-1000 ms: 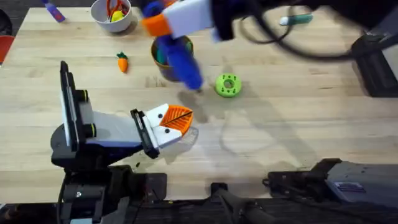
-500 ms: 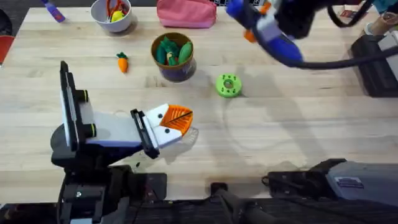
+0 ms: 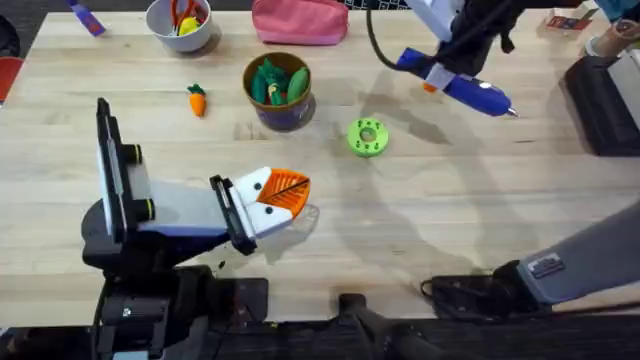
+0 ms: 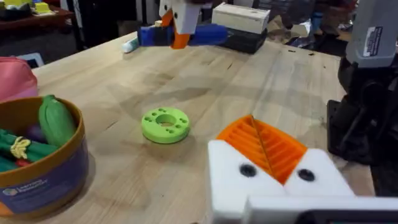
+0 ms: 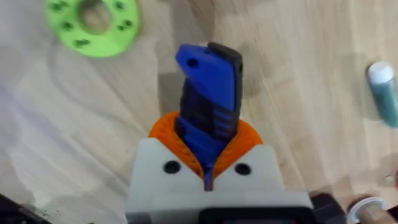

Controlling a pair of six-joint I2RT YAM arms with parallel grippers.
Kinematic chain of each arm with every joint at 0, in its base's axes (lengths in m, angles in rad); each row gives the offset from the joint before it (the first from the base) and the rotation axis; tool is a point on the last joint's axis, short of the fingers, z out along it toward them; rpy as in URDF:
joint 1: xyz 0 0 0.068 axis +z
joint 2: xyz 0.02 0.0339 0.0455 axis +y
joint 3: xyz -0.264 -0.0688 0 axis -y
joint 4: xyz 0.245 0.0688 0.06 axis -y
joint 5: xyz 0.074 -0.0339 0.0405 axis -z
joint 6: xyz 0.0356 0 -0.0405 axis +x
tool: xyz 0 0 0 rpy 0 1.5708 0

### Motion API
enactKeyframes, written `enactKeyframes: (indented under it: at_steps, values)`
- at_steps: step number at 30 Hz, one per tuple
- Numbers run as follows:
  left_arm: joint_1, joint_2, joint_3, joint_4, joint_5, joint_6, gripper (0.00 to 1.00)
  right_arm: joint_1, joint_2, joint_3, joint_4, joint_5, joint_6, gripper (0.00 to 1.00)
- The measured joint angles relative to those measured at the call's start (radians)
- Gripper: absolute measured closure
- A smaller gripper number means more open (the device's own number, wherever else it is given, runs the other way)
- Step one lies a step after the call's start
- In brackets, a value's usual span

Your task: Pick up the gripper from the table and insert it into the empty holder that is missing its gripper. Then pick up a screw, insert it into the mounting hole, and use the screwdriver to tighten it. Finally, clean up the table by picking up the vegetable and placing it into the bucket.

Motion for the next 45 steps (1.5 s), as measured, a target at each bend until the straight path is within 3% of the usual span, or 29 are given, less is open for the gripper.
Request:
enactKeyframes:
  at_steps: [7,19,20,21,26,28,31,32,37,38,45]
  values:
    - [0.000,0.000,0.000,0.000,0.000,0.000,0.981,-0.080,0.057,-0.051,0.104,0.008,-0.038,0.978]
    - [0.000,0.000,0.000,0.000,0.000,0.000,0.981,-0.091,0.063,-0.372,0.340,0.031,-0.289,0.978]
    - [0.000,0.000,0.000,0.000,0.000,0.000,0.981,-0.091,0.063,-0.384,0.353,0.038,-0.297,0.917]
    - [0.000,0.000,0.000,0.000,0.000,0.000,0.981,-0.091,0.062,-0.386,0.355,0.046,-0.305,0.790]
    - [0.000,0.000,0.000,0.000,0.000,0.000,0.981,-0.091,0.051,-0.386,0.380,0.068,-0.335,0.077]
    - [0.000,0.000,0.000,0.000,0.000,0.000,0.981,-0.091,0.044,-0.386,0.379,0.071,-0.338,0.014]
    - [0.000,0.000,0.000,0.000,0.000,0.002,0.968,-0.082,0.028,-0.386,0.367,0.072,-0.317,0.010]
    - [0.000,0.000,0.000,0.000,0.000,0.009,0.912,-0.076,0.016,-0.388,0.365,0.070,-0.303,0.009]
    - [0.000,0.000,0.000,0.000,0.000,0.004,0.117,-0.025,-0.134,-0.388,0.332,0.037,-0.209,0.010]
    - [0.000,0.000,0.000,0.000,0.000,0.002,0.042,-0.013,-0.176,-0.388,0.326,0.030,-0.185,0.007]
    - [0.000,0.000,0.000,0.009,-0.021,0.004,0.014,0.018,-0.395,-0.388,0.340,-0.074,-0.016,0.009]
